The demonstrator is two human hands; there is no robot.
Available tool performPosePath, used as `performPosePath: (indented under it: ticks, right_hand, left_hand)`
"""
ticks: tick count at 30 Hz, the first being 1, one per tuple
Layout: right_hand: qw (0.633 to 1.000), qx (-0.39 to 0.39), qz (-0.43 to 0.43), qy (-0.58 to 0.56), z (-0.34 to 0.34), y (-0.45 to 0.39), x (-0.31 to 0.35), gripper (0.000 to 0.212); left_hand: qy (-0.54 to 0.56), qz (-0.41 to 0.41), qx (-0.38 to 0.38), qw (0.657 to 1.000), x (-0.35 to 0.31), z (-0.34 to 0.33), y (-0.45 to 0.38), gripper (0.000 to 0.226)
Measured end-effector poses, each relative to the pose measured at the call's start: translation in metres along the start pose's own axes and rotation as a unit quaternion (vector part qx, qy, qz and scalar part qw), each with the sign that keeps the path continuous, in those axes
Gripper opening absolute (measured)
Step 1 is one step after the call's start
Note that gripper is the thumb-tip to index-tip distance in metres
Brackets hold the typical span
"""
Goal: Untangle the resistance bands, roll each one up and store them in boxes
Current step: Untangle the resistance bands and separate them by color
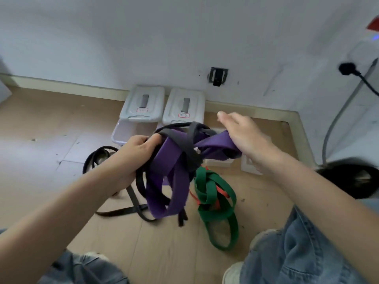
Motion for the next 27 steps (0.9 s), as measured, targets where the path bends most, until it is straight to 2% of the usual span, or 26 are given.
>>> performPosePath:
  ticks: [1,2,3,5,6,8,10,11,13,15,18,20,22,25,27]
  right_hand:
    - [0.997,-0.019,0.061,0.051,0.006,0.005,0.016,0.043]
    - [0.989,0.015,0.115,0.088,0.0,0.012,0.03,0.051]
    - [0.98,0.094,0.139,0.109,-0.018,0.02,0.036,0.059]
    - [0.955,0.241,0.12,0.124,-0.056,0.038,0.032,0.074]
    - [0.951,0.266,0.111,0.115,-0.067,0.041,0.028,0.076]
    - [0.954,0.247,0.134,0.101,-0.069,0.037,0.026,0.064]
    - [0.956,0.223,0.153,0.115,-0.06,0.029,0.023,0.043]
    - [0.96,0.223,0.136,0.104,-0.055,0.024,0.018,0.035]
    - [0.969,0.239,0.069,0.013,-0.049,0.019,0.005,0.026]
    - [0.964,0.249,-0.005,-0.091,-0.047,0.015,-0.005,0.019]
    - [0.953,0.226,-0.086,-0.182,-0.039,0.012,-0.017,0.02]
    - [0.95,0.218,-0.097,-0.201,-0.037,0.013,-0.017,0.019]
    - [0.951,0.195,-0.101,-0.217,-0.031,0.013,-0.017,0.022]
    - [0.947,0.139,-0.089,-0.277,-0.014,0.009,-0.012,0.024]
    - [0.92,0.137,-0.079,-0.36,-0.011,0.008,-0.003,0.027]
  left_hand:
    - [-0.002,0.008,0.003,1.0,-0.002,0.001,0.003,0.032]
    - [0.003,0.007,0.009,1.0,-0.005,0.0,0.006,0.032]
    - [0.012,0.002,0.017,1.0,-0.006,-0.004,0.008,0.031]
    - [0.016,-0.002,0.036,0.999,-0.005,-0.014,0.015,0.028]
    - [0.013,-0.001,0.043,0.999,-0.004,-0.017,0.017,0.027]
    - [0.004,0.0,0.048,0.999,-0.002,-0.015,0.02,0.026]
    - [-0.038,-0.011,0.035,0.999,-0.003,0.001,0.018,0.016]
    - [-0.071,-0.019,0.019,0.997,-0.003,0.011,0.015,0.01]
    - [-0.119,-0.016,-0.006,0.993,0.0,0.027,0.008,0.006]
    - [-0.105,0.017,0.001,0.994,0.011,0.029,0.005,0.007]
    - [-0.029,0.063,0.048,0.996,0.021,0.018,0.006,0.007]
    - [0.024,0.078,0.06,0.995,0.022,0.017,0.007,0.01]
    - [0.028,0.072,0.06,0.995,0.021,0.021,0.006,0.015]
    - [0.01,0.068,0.129,0.989,0.023,0.015,0.011,0.05]
    - [0.012,0.052,0.188,0.981,0.021,-0.002,0.019,0.052]
Point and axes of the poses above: each hand's wrist, its own y-axis away from the middle knuckle, its own z-axis out of the back of the hand, x = y × z, the point moved 9 cm from there along -y, towards the middle knuckle
